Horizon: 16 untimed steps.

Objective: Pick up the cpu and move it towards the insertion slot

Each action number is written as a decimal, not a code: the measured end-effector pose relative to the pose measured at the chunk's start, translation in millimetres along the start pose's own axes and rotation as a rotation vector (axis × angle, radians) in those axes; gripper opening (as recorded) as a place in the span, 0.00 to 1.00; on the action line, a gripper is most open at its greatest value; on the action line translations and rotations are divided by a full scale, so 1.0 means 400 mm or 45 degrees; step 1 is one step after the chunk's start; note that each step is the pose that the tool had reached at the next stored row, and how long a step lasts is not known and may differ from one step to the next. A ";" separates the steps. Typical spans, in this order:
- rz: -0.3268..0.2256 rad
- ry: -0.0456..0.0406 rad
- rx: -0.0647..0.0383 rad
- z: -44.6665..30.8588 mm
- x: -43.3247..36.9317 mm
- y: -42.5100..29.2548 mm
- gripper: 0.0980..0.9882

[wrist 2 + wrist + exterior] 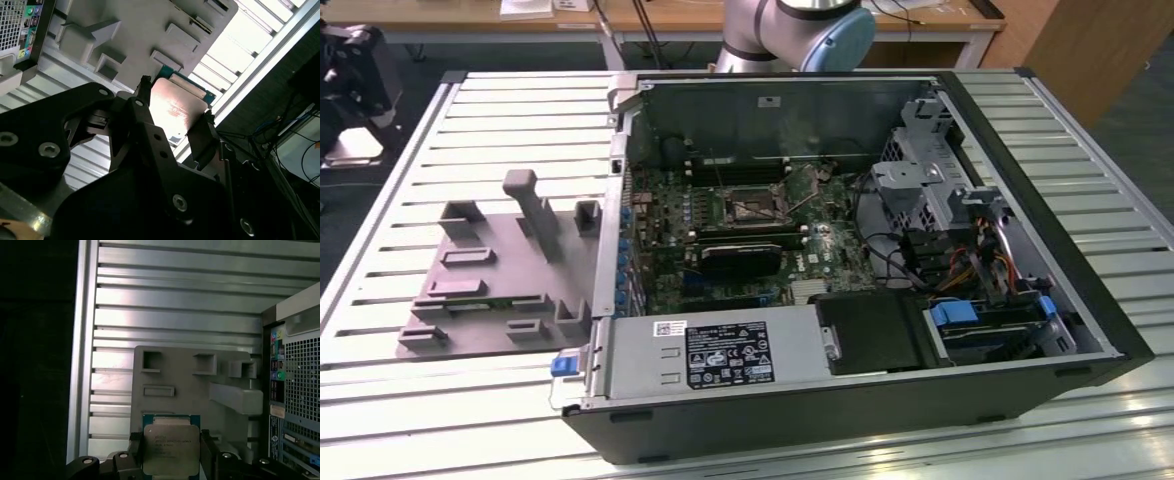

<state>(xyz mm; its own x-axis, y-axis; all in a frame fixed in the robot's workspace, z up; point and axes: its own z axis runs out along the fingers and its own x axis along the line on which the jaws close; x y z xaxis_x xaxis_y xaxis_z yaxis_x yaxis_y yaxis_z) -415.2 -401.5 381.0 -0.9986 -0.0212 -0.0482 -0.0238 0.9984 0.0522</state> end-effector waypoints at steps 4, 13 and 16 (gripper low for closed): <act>0.000 -0.003 0.000 -0.016 -0.001 0.001 0.50; 0.000 -0.003 0.000 -0.017 -0.007 0.001 0.50; 0.000 -0.003 0.000 -0.016 -0.019 0.001 0.50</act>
<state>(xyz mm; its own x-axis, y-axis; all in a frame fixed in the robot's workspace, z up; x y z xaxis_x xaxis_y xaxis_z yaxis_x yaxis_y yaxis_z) -407.8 -401.4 387.9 -0.9985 -0.0213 -0.0507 -0.0239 0.9984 0.0522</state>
